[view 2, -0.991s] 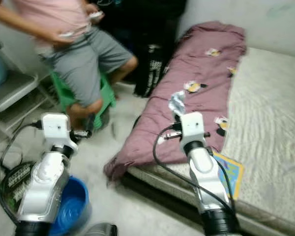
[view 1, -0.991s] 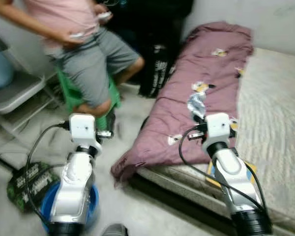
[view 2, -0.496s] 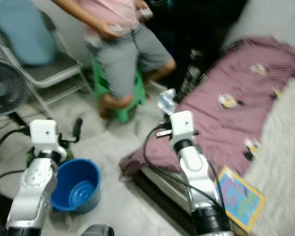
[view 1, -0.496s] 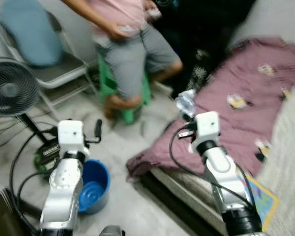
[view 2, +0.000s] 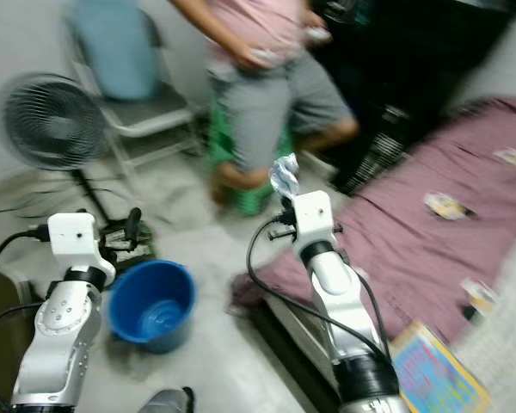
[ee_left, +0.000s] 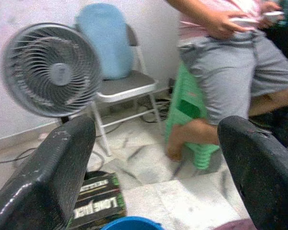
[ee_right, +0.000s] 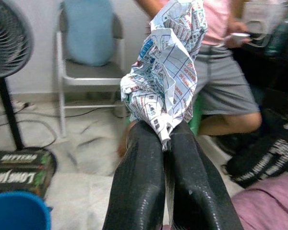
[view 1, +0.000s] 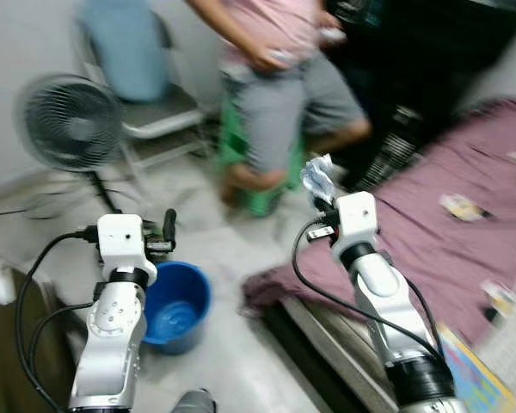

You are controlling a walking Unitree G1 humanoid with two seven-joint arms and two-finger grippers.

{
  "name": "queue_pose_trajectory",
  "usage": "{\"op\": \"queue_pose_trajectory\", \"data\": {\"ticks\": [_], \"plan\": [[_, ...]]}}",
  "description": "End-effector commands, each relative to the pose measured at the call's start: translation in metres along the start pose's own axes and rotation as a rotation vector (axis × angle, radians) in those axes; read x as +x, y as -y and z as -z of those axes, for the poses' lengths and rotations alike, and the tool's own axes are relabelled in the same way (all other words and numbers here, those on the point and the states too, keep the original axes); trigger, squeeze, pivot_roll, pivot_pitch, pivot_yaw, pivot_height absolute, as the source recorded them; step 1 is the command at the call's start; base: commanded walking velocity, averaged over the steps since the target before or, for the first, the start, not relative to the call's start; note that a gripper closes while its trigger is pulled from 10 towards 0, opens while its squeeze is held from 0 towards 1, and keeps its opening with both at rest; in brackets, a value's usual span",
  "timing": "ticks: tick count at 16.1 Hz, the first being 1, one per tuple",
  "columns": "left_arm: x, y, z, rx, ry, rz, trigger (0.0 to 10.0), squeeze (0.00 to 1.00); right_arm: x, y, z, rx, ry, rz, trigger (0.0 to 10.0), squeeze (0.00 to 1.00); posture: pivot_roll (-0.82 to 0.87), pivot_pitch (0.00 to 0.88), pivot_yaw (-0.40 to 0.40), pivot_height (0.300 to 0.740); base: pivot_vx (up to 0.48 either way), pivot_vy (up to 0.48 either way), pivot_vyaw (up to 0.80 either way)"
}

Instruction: Clean up the room

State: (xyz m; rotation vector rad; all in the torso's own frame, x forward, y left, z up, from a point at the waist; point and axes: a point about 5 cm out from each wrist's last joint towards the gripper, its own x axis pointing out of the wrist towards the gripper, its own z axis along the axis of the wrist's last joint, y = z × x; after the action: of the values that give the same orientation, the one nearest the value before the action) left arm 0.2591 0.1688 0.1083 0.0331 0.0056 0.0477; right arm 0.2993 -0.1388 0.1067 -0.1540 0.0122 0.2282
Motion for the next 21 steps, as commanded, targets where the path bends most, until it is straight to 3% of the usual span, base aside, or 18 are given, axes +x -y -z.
{"op": "queue_pose_trajectory", "data": {"ticks": [1,4,21], "plan": [[0.0014,0.0020,-0.0019,0.012,0.004,0.011,10.0,0.00,-0.0010,0.0021,-0.0001,0.002,0.001,0.008,10.0,0.00,0.03,0.000,-0.029,0.740,0.000,0.000,0.80],[0.0043,0.0057,-0.0043,-0.018,0.021,0.041,10.0,0.00,-0.0039,0.0048,0.0013,0.005,-0.002,0.029,10.0,0.00,0.02,0.000,-0.018,0.740,0.000,0.000,0.80],[0.0069,0.0087,-0.0054,-0.014,0.019,0.067,10.0,0.00,-0.0024,0.0033,0.0020,0.016,0.002,0.022,10.0,0.00,0.02,0.000,-0.019,0.740,0.000,0.000,0.80]]}}
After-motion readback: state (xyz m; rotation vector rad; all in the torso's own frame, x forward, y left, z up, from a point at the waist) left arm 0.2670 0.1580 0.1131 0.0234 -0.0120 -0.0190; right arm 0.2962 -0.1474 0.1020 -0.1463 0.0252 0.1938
